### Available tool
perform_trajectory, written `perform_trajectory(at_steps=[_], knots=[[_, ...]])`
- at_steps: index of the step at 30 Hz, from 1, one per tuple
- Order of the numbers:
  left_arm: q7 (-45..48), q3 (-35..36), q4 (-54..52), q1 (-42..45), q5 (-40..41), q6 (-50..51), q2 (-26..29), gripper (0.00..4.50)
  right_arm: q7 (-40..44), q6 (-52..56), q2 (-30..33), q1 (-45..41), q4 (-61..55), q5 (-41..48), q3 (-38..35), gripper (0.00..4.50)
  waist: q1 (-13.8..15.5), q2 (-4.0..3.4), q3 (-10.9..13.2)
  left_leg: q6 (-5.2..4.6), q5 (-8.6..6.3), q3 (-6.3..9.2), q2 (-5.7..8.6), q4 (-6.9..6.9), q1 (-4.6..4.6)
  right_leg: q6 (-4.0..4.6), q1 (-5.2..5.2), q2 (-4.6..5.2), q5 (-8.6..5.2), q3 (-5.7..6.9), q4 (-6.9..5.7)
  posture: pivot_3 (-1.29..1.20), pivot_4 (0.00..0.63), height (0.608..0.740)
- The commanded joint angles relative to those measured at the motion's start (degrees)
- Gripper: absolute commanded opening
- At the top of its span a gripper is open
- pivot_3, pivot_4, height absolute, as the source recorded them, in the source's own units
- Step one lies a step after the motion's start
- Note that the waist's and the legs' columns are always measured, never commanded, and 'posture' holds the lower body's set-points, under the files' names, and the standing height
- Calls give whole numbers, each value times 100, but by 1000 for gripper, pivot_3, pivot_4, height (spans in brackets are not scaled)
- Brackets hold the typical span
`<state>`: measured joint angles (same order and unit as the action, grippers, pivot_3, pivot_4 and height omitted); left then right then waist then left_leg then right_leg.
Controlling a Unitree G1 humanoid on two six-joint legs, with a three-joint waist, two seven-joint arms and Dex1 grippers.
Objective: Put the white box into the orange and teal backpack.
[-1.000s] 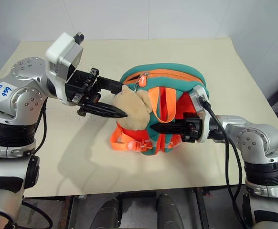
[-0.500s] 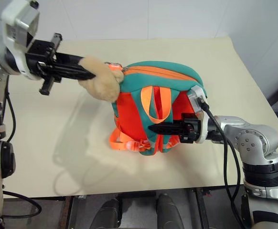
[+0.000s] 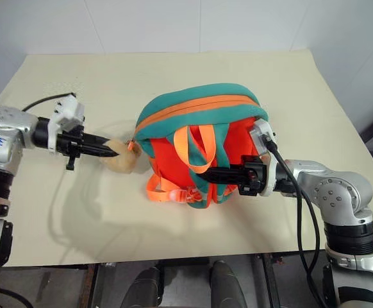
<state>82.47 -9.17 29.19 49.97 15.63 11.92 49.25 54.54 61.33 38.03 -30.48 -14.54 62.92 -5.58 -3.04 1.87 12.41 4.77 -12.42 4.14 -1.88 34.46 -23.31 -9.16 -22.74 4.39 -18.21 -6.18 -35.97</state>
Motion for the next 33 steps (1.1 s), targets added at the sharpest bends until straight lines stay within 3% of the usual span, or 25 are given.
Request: perform_trajectory(at_steps=[1,8,14,15,22,26,33], knots=[[-345,240,-497,-358,43,-229,-339,370,-104,-206,-113,-4,-193,71,-193,24,3,0,0,0,0,0,0,2,0,0,0,0,0,0,-1,0,150,740],[-888,745,-1386,-596,459,-62,-992,370,-183,-588,-223,-1,-358,-213,-55,24,28,0,0,0,0,1,0,14,-5,-6,1,0,3,-1,-3,0,150,740],[-1001,1094,-1605,-471,531,217,-920,370,-219,-1191,-254,15,-525,-832,115,24,70,0,0,0,0,1,1,20,-10,-10,0,0,6,-1,0,0,150,740],[-1100,1188,-1580,-447,522,200,-923,1060,-212,-1277,-205,22,-604,-968,166,749,83,0,0,0,0,1,1,20,-10,-10,0,0,6,-1,0,0,150,740],[-776,1454,-2060,-922,788,690,-408,3258,48,-1637,302,285,-1047,-1200,-173,3078,95,0,0,1,-1,0,1,15,-10,-9,0,0,5,-1,5,0,150,740],[-693,1788,-2223,-1609,943,530,-162,4492,440,-1970,1001,680,-947,-1506,-570,4419,105,0,0,-1,-2,0,0,13,-8,-5,1,1,3,-1,6,0,150,740],[-874,2393,-2526,-2384,1156,403,-39,4500,1086,-3067,1564,1562,-150,-2230,-1359,4466,140,1,0,-1,-2,0,1,19,-2,-3,15,1,4,0,14,0,150,740]])
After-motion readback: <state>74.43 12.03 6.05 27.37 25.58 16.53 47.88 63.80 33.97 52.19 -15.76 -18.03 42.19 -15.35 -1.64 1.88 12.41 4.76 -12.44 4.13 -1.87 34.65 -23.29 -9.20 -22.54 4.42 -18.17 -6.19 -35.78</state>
